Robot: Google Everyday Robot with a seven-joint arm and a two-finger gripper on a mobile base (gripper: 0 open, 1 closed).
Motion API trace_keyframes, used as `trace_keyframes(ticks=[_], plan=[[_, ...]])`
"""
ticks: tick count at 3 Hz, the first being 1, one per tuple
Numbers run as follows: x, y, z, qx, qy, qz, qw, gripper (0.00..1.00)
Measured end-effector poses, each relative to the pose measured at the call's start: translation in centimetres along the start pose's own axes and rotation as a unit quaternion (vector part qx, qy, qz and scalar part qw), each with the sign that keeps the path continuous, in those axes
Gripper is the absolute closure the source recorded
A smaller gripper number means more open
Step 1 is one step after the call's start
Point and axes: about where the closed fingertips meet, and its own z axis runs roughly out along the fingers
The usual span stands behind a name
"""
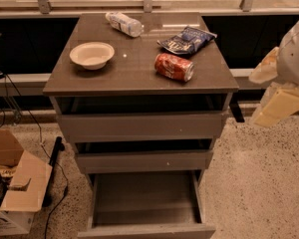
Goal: Close bottom drawer
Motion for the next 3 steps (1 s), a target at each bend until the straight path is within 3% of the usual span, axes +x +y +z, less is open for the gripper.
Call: trace_keyframes(ticks=[1, 2, 3], plan=[[-0.1, 2.7, 3.8, -0.019, -0.037, -0.006, 0.9991, 0.61], [0.3, 5.8, 10.6, -0.057, -0.066, 0.001, 0.9961, 0.85], [1.7, 7.8, 17.5, -0.092, -0.096, 0.029, 0.9907, 1.00]])
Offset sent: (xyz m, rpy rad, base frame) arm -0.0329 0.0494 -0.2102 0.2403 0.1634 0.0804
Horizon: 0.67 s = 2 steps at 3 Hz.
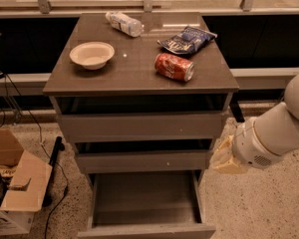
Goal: Close bottom drawer
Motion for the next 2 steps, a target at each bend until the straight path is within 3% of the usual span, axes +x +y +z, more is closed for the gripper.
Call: trace_keyframes(ticks=[2], plan=[[0.09, -0.20, 0.97, 0.004, 0.010, -0.002, 0.9999, 1.00]])
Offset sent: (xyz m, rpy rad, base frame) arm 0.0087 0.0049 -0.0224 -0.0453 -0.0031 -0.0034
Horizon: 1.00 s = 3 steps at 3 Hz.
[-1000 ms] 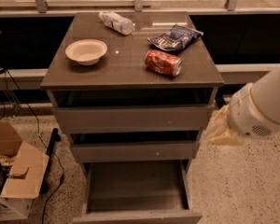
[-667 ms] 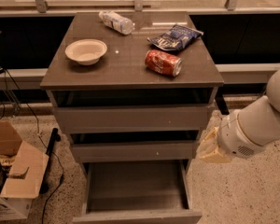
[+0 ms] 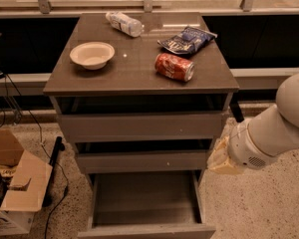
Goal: Close bottom drawer
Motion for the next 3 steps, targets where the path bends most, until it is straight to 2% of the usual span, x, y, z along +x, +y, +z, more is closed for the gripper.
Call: trace_keyframes(ticks=[1, 2, 3], plan=[[2.0, -0.1, 5.6, -0.017, -0.046, 0.021, 0.9986, 1.00], [4.1, 0.0, 11.1, -0.027, -0.075, 0.042, 0.9960, 1.00], [6.5, -0.9, 16.6, -0.037, -0.099, 0.075, 0.9915, 1.00]])
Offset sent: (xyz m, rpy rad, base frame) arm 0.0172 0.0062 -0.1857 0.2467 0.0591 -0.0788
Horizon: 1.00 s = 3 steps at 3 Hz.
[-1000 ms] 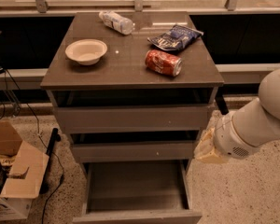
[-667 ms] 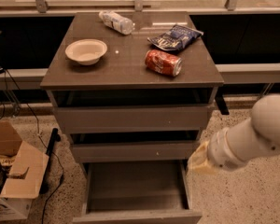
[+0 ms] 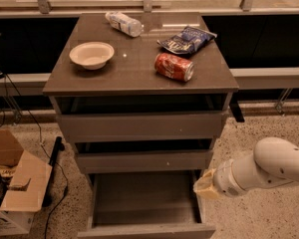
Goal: Close bottom drawer
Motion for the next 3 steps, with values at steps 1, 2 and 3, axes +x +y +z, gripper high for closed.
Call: trace_keyframes(ticks=[1, 2, 3], plan=[[4.3, -2.4, 4.3, -0.035, -0.016, 0.073, 0.9966, 1.00], [5.5, -2.4, 6.2, -0.044, -0.016, 0.084, 0.9954, 1.00], [6.2, -2.8, 7.4, -0.039, -0.010, 0.087, 0.9954, 1.00]])
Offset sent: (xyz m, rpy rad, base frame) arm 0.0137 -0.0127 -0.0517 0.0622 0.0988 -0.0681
